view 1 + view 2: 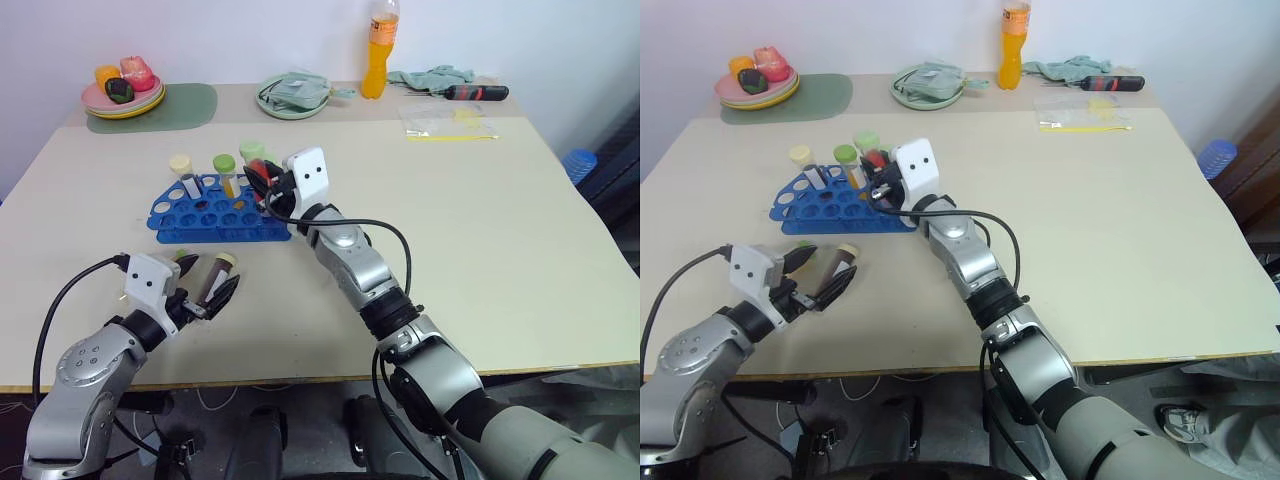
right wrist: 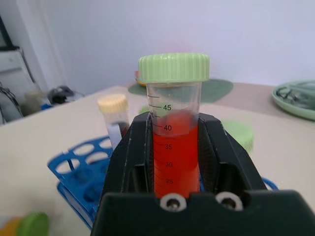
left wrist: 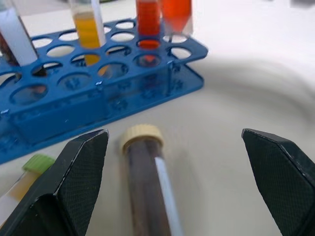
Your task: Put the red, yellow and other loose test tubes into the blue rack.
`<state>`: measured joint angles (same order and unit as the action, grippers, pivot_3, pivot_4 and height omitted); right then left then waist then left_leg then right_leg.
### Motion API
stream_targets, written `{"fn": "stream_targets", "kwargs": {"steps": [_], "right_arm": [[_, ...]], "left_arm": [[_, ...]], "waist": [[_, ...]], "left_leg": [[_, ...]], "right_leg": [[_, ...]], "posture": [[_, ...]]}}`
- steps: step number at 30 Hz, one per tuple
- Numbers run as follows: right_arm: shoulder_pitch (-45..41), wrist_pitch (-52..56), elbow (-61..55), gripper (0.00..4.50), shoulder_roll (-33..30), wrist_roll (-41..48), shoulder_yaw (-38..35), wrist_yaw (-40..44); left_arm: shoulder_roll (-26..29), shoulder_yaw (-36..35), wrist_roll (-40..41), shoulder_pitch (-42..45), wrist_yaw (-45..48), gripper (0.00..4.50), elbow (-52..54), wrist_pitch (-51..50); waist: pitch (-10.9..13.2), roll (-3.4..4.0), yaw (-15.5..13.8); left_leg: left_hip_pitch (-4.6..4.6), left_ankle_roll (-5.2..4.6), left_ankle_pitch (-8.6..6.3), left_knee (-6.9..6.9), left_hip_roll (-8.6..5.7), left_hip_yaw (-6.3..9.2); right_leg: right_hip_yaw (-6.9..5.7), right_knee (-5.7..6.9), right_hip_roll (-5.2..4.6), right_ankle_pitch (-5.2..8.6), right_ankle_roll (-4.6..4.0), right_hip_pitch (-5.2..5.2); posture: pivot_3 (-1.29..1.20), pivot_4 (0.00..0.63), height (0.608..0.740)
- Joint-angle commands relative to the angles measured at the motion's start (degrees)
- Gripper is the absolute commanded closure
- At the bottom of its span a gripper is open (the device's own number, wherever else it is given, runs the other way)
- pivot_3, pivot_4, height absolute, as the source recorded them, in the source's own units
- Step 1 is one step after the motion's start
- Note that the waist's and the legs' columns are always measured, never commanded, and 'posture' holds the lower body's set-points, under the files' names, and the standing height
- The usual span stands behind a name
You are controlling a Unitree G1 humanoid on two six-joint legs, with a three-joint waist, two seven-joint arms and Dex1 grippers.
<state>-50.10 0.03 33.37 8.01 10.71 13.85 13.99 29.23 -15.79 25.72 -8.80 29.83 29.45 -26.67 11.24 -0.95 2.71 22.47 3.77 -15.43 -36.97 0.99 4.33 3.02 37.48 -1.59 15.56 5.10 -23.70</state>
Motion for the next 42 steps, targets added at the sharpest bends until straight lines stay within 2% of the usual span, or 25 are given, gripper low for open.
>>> {"fn": "stream_targets", "kwargs": {"steps": [1, 20, 27, 30, 34, 35, 38, 42], "right_arm": [[-1.0, -2.6, 0.5, 3.72, 4.3, -0.9, -0.8, 0.5], [-2.0, -10.8, 9.7, 3.72, 6.1, -3.6, -1.3, -0.2], [0.1, -12.2, 9.4, 3.72, 6.1, -1.7, -1.2, 4.4], [0.5, -13.0, 8.5, 2.32, 6.2, -1.0, -1.7, 5.7], [0.9, -13.8, 7.4, 0.21, 6.2, -1.0, -1.6, 6.4], [1.1, -14.2, 7.0, 0.09, 6.1, -1.2, -1.4, 6.5], [1.7, -14.9, 4.3, 0.09, 5.5, -1.5, -0.7, 7.0], [3.8, -12.6, -5.6, 0.09, 2.6, -0.9, 0.5, 9.1]], "left_arm": [[0.7, -1.2, 0.7, 0.4, 0.1, 0.00, 1.6, 0.4], [0.3, 0.1, 0.5, 1.6, -0.5, 0.00, 2.2, -0.1], [0.5, -0.4, 0.7, 1.6, -0.8, 0.00, 2.3, -0.5], [0.6, -0.5, 0.7, 1.4, -0.9, 0.00, 2.5, -0.7], [0.6, -0.5, 0.6, 1.4, -1.2, 0.00, 2.7, -1.0], [0.6, -0.6, 0.6, 1.4, -1.3, 0.00, 2.8, -1.1], [0.8, -0.9, 0.3, 1.5, -2.0, 0.00, 3.0, -1.6], [2.5, -4.5, 3.1, 3.9, -4.6, 0.00, 4.0, -6.9]], "waist": [[0.0, 0.00, 0.0], [0.0, 0.00, -0.2], [0.0, 0.00, -0.1], [0.0, 0.01, 0.0], [0.0, 0.01, 0.0], [0.0, 0.01, 0.0], [0.0, 0.01, 0.0], [0.0, 0.01, -0.1]], "left_leg": [[0.00, 0.00, 0.00, 0.00, 0.00, 0.00], [-0.01, 0.00, 0.00, -0.02, -0.02, 0.01], [-0.02, 0.00, 0.00, -0.02, -0.02, 0.02], [-0.02, 0.00, 0.00, -0.02, -0.01, 0.02], [-0.02, 0.00, 0.00, -0.01, -0.01, 0.02], [-0.02, 0.00, 0.00, -0.01, -0.01, 0.02], [-0.02, 0.00, 0.00, -0.01, -0.01, 0.02], [-0.01, 0.00, 0.00, -0.01, -0.01, 0.04]], "right_leg": [[0.00, 0.00, 0.00, 0.00, 0.00, 0.00], [0.00, -0.01, -0.02, 0.00, 0.00, 0.04], [0.00, 0.00, -0.01, 0.00, 0.00, 0.04], [0.00, 0.01, -0.01, 0.00, 0.00, 0.03], [0.00, 0.01, 0.00, 0.00, 0.00, 0.02], [0.00, 0.01, 0.00, 0.00, 0.00, 0.02], [0.00, 0.01, 0.00, 0.00, 0.00, 0.02], [0.00, 0.02, 0.00, 0.00, 0.00, 0.02]], "posture": [[0.00, 0.150, 0.740], [0.00, 0.150, 0.740], [0.00, 0.150, 0.740], [0.00, 0.150, 0.740], [0.00, 0.150, 0.740], [0.00, 0.150, 0.740], [0.00, 0.150, 0.740], [0.00, 0.150, 0.740]]}}
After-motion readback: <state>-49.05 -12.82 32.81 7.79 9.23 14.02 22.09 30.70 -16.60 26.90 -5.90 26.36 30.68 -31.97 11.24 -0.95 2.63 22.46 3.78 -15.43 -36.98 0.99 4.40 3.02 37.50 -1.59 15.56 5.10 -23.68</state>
